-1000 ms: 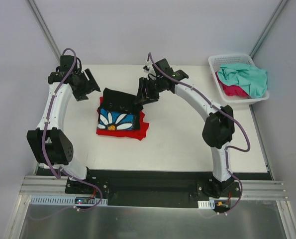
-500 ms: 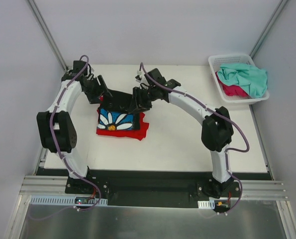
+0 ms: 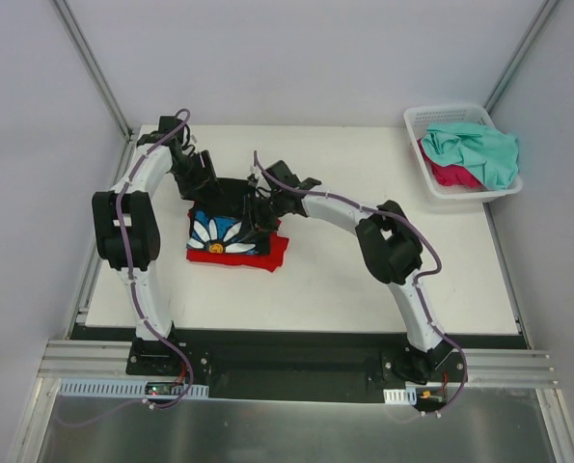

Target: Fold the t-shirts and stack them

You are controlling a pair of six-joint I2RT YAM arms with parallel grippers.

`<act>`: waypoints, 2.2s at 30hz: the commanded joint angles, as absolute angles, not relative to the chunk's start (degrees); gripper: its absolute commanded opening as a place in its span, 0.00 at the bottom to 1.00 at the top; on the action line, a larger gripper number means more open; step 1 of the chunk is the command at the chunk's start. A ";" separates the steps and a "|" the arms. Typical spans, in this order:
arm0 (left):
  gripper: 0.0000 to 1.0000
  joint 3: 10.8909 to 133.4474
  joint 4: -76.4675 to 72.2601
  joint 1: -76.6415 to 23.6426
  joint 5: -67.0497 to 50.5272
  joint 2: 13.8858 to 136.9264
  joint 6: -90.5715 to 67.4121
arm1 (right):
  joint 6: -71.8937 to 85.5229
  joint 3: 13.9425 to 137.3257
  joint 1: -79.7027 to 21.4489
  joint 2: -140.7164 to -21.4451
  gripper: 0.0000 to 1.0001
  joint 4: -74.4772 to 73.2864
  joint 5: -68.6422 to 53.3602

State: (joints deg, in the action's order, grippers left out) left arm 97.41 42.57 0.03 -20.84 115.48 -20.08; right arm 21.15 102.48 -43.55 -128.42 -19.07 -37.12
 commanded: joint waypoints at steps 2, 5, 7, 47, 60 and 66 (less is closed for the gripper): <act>0.60 99.49 45.35 0.18 -15.39 116.81 -17.14 | 23.03 97.50 -44.73 -128.94 0.35 -14.24 -38.59; 0.59 98.62 45.35 0.18 -13.98 116.89 -16.88 | 23.03 93.17 -44.91 -126.23 0.35 -12.66 -37.71; 0.58 98.61 45.35 0.17 -13.36 116.89 -16.52 | 22.68 89.66 -45.00 -124.81 0.35 -11.87 -37.18; 0.59 72.61 51.60 -10.11 -13.63 84.12 -24.16 | 16.43 122.16 -33.93 -137.36 0.38 -26.91 -40.25; 0.52 66.98 49.22 -10.11 -7.56 85.52 -25.31 | 18.99 124.02 -32.08 -139.75 0.38 -21.53 -42.80; 0.52 68.55 48.96 -10.11 -7.21 81.83 -26.10 | 15.82 120.51 -31.82 -131.25 0.39 -26.62 -41.67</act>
